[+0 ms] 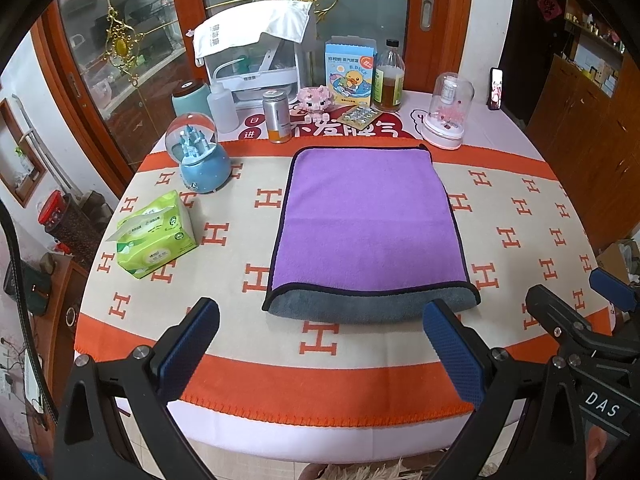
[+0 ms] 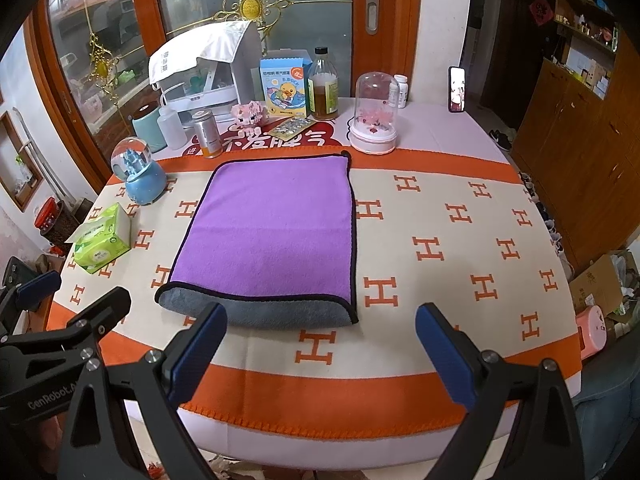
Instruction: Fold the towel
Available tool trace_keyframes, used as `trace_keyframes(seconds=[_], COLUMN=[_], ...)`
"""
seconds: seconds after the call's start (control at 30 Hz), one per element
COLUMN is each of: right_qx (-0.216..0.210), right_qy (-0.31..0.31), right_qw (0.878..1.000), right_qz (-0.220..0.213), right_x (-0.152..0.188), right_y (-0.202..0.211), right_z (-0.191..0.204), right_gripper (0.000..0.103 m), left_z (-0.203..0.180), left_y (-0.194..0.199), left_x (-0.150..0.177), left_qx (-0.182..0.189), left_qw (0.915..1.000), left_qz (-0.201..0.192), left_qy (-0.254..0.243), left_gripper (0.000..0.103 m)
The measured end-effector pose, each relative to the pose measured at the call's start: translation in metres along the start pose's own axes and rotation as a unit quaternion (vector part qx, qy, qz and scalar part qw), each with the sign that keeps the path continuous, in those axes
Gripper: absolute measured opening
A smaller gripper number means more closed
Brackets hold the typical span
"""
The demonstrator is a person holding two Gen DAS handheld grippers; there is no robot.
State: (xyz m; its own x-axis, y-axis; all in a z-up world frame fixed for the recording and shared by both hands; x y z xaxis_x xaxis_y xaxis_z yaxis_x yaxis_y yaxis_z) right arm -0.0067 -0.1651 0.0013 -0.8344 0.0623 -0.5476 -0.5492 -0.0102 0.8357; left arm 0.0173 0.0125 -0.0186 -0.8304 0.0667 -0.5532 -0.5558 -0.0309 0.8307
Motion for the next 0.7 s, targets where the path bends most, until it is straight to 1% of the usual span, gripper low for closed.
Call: trace_keyframes(seconds=[0.33,0.57,0.7], right_qx=[-0.003,-0.009,-0.005], right_qy=[0.000,0.008,0.014], right_qw=[1.000,1.000,1.000], right_qz=[0.004,-0.006,-0.017], right_x=[-0.006,-0.022,-0.033], right_y=[-0.010,-0.016,-0.023], right_z=[-0.002,-0.006,-0.013], right_gripper=[0.096,0.096,0.096], left_z=[-0.005,0.000,0.009], left_y=[-0.006,-0.020,-0.032], left_x=[-0.009,-0.028,-0.040], left_qx=[0.008,0.023,0.019], left_qw=[1.0000,0.9997,0.9998], left_qz=[0.004,0.006,-0.004], left_qy=[-0.003,0.001,0.006], left_gripper=[0.101,0.101,0.101])
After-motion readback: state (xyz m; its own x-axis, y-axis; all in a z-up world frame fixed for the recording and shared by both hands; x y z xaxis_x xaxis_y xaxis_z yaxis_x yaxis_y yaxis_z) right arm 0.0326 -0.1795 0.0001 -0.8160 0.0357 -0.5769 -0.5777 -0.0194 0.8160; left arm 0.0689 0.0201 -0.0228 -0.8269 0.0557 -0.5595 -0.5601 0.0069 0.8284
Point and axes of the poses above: each gripper's, at about its wrist camera, not at the fingertips, and y roughly against the way its jaws point, z to its left, x to its underside, the point moved 2 cm from there along -y, roughly the way its jaws point, and after that the axes turned 2 degrees about -x, right-handed, at the moved point
